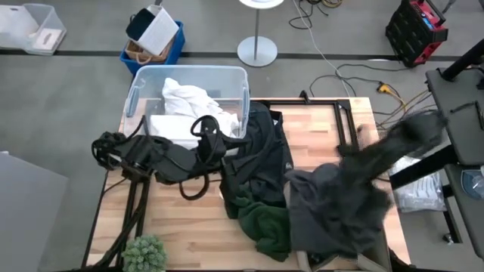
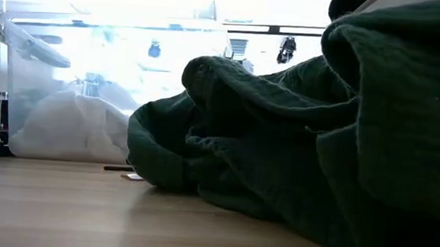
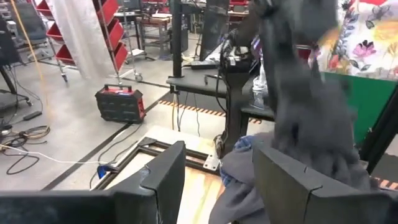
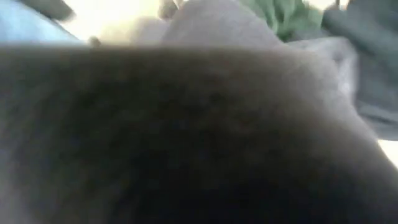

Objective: Sort clothes
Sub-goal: Put the gray pants into the laundry organizer, then put the dark green shirt into the laundry organizer

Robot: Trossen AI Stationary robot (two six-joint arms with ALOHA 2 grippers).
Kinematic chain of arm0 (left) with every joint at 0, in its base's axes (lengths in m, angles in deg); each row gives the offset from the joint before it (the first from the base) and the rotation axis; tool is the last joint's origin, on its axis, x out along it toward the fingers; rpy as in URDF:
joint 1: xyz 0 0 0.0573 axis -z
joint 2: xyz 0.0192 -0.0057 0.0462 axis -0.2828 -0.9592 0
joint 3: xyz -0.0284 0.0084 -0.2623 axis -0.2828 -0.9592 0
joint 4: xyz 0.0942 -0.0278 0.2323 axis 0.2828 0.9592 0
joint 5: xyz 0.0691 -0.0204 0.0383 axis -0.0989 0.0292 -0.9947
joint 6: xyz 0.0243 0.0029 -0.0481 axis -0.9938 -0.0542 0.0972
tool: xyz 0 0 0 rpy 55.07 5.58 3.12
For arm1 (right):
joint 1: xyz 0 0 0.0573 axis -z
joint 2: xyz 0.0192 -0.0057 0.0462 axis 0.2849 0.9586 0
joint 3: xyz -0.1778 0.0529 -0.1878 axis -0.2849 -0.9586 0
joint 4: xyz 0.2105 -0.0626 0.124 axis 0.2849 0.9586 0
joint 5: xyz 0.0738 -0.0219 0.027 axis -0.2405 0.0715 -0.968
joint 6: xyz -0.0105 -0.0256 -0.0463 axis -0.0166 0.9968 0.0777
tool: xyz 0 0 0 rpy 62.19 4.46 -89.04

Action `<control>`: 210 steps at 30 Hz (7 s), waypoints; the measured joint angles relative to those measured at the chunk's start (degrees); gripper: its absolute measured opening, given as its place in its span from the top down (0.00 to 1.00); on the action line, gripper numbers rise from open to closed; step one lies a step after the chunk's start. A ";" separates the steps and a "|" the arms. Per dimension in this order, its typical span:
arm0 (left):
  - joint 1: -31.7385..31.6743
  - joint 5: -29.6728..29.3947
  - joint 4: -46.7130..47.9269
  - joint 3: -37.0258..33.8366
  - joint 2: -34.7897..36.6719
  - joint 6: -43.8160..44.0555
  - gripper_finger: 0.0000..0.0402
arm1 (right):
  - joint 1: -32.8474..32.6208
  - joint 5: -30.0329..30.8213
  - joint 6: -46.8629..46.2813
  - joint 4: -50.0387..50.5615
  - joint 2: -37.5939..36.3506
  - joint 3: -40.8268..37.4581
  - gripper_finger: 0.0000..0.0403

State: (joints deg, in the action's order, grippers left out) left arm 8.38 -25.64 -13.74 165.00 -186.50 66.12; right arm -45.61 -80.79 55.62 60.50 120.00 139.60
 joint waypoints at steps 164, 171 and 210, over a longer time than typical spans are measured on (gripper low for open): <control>-4.60 33.58 23.30 -1.32 -23.79 1.55 0.63 | -19.67 26.96 -19.82 -26.30 -13.00 -27.09 0.41; -4.47 44.15 19.40 -2.19 -32.16 -0.04 0.47 | -19.67 26.97 -20.03 -26.75 -13.00 -27.09 0.40; -3.08 27.99 6.04 -1.23 -11.58 1.79 1.00 | -14.22 34.45 -4.36 -45.27 -12.24 -27.11 0.40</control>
State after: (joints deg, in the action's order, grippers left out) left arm 5.30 2.35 -7.70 163.76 -198.08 67.92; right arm -59.83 -46.34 51.26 15.23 107.76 112.49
